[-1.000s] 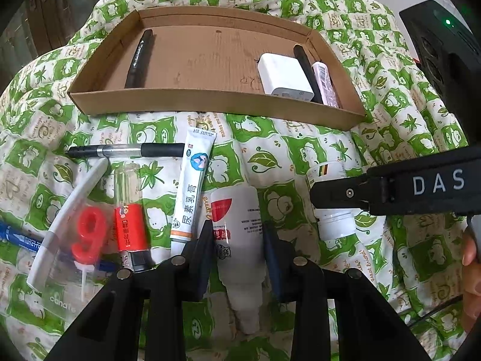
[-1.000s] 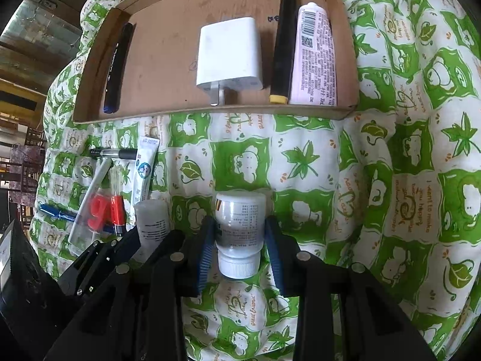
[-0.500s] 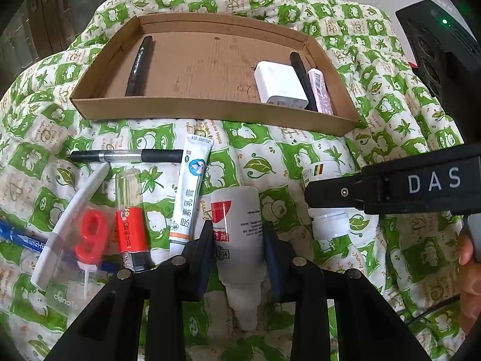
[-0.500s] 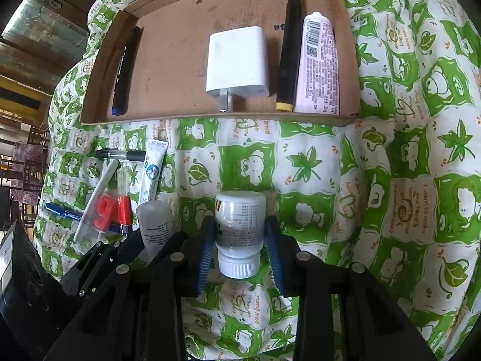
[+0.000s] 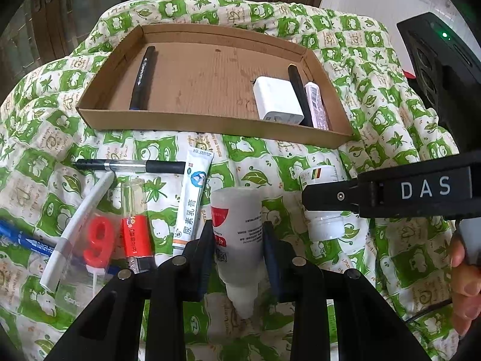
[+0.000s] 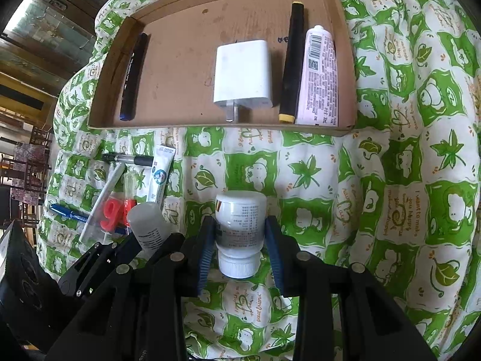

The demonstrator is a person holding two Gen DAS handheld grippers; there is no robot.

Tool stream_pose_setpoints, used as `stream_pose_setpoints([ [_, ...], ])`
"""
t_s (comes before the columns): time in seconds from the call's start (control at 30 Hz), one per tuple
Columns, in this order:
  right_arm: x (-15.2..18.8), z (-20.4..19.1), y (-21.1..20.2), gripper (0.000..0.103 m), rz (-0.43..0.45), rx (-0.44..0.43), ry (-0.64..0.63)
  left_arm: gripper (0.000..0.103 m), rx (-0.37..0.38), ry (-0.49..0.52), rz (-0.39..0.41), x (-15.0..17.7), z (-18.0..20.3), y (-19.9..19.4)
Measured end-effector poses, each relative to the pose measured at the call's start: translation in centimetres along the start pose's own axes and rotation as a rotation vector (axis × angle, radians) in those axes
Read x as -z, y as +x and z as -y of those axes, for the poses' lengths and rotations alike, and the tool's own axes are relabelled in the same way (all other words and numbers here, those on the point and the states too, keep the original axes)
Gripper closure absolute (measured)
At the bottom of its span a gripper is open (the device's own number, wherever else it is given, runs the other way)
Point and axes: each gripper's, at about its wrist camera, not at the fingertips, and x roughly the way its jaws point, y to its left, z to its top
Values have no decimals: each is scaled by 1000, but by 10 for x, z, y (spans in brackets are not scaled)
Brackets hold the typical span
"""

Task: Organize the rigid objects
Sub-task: 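Carry the pill bottle with the right tool over the tray while the left tool carries the red-labelled bottle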

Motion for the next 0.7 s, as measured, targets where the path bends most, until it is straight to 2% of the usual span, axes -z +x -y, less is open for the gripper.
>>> stream_pose_setpoints([
  [0.7, -2, 5, -17, 70, 26, -26, 7, 71, -26, 24, 44, -6, -2, -10],
])
